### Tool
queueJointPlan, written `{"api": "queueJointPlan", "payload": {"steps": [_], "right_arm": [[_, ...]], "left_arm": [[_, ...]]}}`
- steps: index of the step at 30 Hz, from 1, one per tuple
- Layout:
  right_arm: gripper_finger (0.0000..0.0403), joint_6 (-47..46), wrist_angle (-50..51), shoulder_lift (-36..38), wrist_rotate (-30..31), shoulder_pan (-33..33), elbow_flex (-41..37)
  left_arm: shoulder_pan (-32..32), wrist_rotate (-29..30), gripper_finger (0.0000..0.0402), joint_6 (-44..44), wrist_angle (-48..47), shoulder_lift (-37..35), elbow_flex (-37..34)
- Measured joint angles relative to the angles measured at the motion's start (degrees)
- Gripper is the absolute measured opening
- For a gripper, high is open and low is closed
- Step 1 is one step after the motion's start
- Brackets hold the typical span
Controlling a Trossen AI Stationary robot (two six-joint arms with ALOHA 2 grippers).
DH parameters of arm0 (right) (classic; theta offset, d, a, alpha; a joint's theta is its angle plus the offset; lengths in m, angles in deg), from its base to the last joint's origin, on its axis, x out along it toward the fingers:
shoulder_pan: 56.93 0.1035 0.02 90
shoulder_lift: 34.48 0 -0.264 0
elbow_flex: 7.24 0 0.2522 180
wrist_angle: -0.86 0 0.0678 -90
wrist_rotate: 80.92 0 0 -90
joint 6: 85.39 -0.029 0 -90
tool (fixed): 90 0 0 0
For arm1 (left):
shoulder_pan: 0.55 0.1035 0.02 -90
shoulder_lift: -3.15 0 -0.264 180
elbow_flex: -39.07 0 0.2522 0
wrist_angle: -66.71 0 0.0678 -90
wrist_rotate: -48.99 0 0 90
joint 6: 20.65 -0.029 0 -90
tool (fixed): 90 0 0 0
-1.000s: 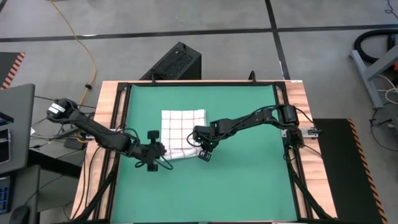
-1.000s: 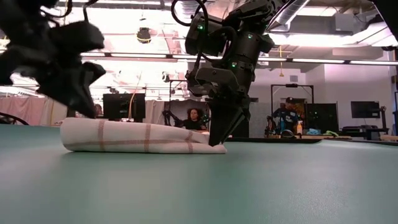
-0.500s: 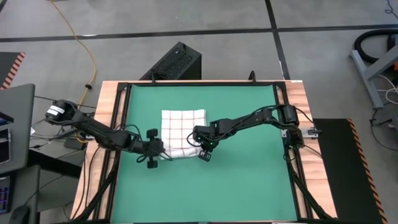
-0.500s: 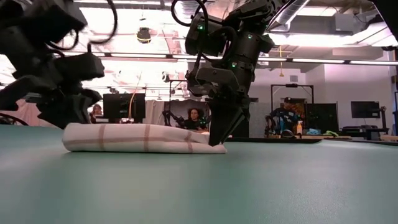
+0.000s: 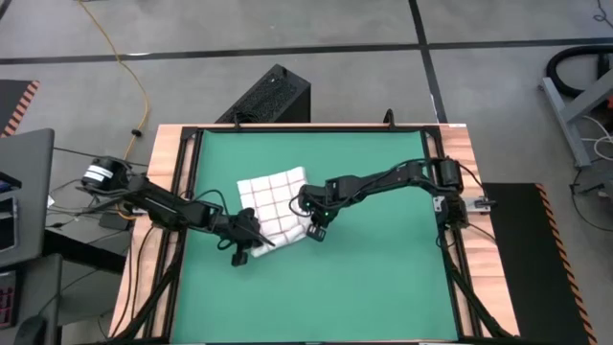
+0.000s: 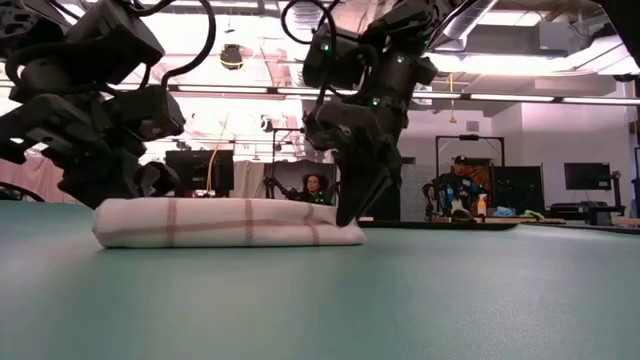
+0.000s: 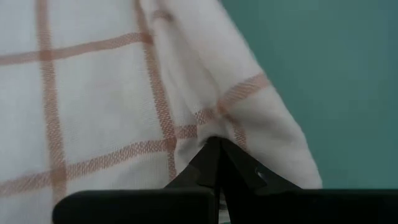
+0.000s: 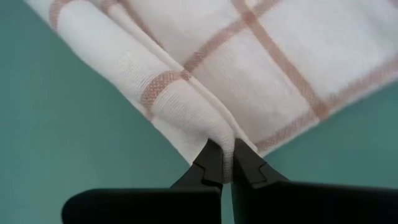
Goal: Roll towel
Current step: Roll the white towel
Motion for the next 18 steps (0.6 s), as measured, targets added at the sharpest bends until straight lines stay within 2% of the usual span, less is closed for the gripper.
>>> {"api": "queueJointPlan", "payload": {"steps": [18], "right_arm": [[0.0017,-2.6,-3.2,-0.5,-2.1,-4.8,0.1]], "left_arm": [[0.0,-7.0,0.0000,7.1,2.5,0.3,-0.3]]}}
